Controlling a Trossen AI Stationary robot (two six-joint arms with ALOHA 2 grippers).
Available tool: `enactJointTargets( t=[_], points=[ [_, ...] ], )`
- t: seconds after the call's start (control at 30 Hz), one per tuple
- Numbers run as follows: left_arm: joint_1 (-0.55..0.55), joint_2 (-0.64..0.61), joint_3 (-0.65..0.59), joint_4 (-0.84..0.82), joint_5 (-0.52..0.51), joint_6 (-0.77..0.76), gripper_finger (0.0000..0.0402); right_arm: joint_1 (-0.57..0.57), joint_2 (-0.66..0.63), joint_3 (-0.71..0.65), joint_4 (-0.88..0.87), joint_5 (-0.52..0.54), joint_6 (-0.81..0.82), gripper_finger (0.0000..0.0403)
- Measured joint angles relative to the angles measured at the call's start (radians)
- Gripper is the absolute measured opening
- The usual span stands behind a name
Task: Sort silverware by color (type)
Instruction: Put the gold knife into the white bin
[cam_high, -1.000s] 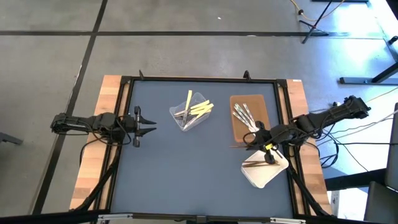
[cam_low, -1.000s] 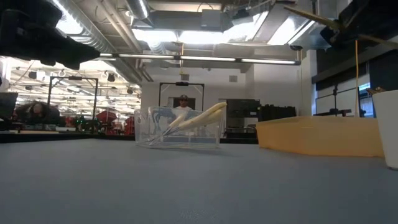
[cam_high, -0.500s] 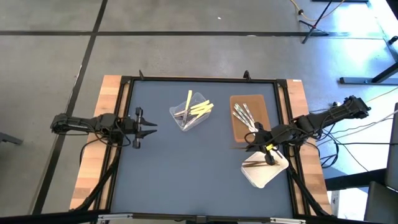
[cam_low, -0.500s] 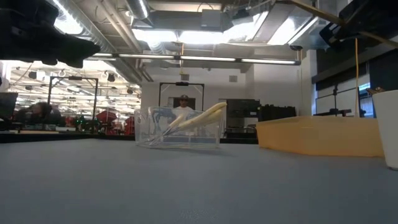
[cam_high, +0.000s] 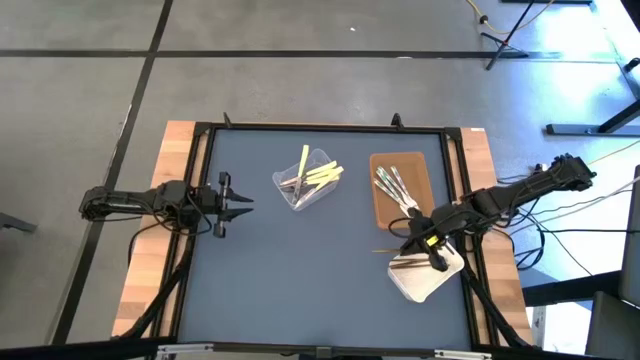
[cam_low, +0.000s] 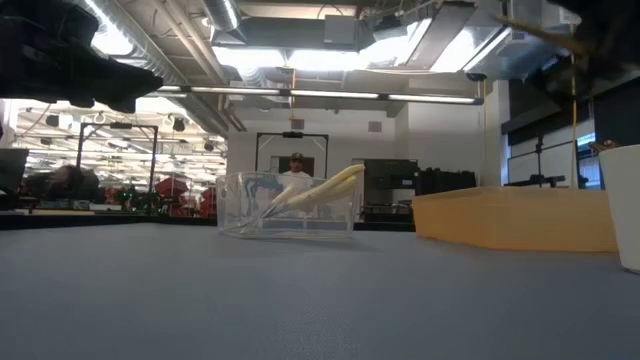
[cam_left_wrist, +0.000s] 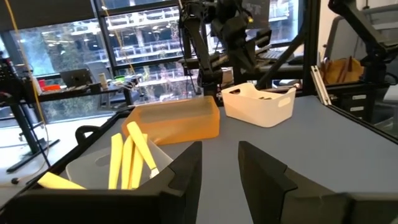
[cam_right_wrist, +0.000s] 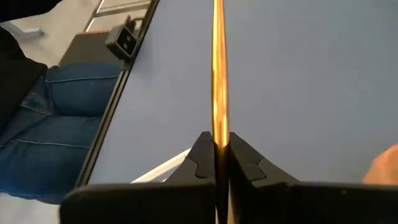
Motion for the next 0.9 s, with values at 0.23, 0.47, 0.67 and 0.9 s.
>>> enactJointTargets(
  t=[0.23, 0.47, 0.67, 0.9],
  points=[
    [0.0, 0.0, 0.0, -0.001, 0.005, -0.008, 0.0098, 0.0, 0.001, -0.131, 0.12, -0.062, 0.075, 0.0001],
    [0.0, 0.0, 0.0, -0.001, 0.005, -0.008, 0.0098, 0.0, 0.001, -0.19, 0.15, -0.141, 0.073, 0.0001],
    [0.0, 0.0, 0.0, -0.002, 0.005, -0.008, 0.0098, 0.0, 0.001, -0.229, 0.145, -0.173, 0.07, 0.0001],
    [0.0, 0.0, 0.0, -0.002, 0.005, -0.007, 0.0098, 0.0, 0.001, -0.266, 0.147, -0.192, 0.035, 0.0001]
  ],
)
